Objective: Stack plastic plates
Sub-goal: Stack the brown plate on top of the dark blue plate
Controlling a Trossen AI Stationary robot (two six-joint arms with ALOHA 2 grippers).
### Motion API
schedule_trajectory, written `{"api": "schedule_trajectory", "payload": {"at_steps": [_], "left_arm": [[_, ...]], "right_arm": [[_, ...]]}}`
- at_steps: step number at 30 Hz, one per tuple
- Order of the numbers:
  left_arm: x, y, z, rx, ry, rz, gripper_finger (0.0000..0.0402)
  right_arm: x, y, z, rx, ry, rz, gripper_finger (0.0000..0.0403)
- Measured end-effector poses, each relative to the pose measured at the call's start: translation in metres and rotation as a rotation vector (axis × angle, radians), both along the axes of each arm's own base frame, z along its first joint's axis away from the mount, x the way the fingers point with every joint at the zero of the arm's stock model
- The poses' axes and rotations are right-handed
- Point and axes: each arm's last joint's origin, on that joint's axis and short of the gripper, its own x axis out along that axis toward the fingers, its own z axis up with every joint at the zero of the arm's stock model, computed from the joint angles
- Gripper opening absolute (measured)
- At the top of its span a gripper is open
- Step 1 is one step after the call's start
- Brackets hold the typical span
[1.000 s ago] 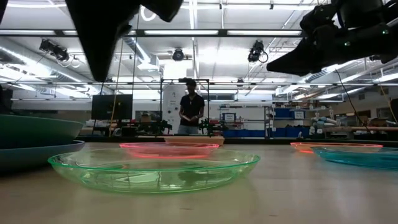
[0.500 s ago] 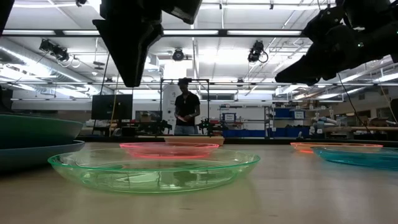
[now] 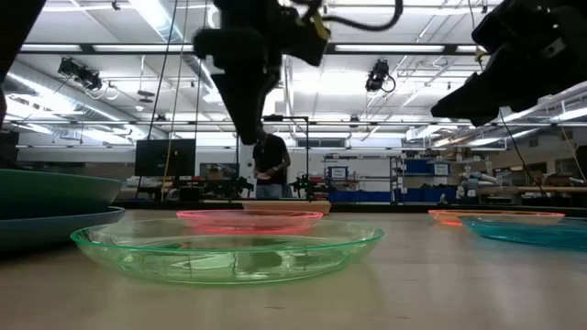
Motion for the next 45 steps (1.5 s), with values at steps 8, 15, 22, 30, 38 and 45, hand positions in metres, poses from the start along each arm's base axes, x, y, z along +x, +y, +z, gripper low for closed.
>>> {"api": "schedule_trajectory", "payload": {"at_steps": [8, 15, 22, 30, 38, 45], "left_arm": [[0.016, 0.042, -0.001, 0.004, -0.053, -0.078, 0.0105], [0.026, 0.089, -0.002, 0.007, -0.1, -0.095, 0.0105], [0.033, 0.135, 0.0, -0.025, -0.193, -0.073, 0.0105], [0.034, 0.183, 0.0, -0.054, -0.293, -0.008, 0.0105], [0.035, 0.219, -0.03, -0.11, -0.264, 0.049, 0.0105], [0.031, 0.238, -0.051, -0.121, -0.216, 0.096, 0.0105]], "right_arm": [[-0.004, 0.009, 0.0, 0.001, -0.011, 0.003, 0.0125], [-0.007, 0.015, 0.001, 0.001, -0.02, 0.001, 0.0125], [-0.01, 0.019, 0.001, -0.01, -0.027, -0.009, 0.0125], [-0.011, 0.019, 0.0, -0.006, -0.023, -0.014, 0.0125], [-0.011, 0.019, -0.001, -0.003, -0.012, -0.017, 0.0125], [-0.011, 0.019, -0.002, -0.002, -0.009, -0.018, 0.0125]]}}
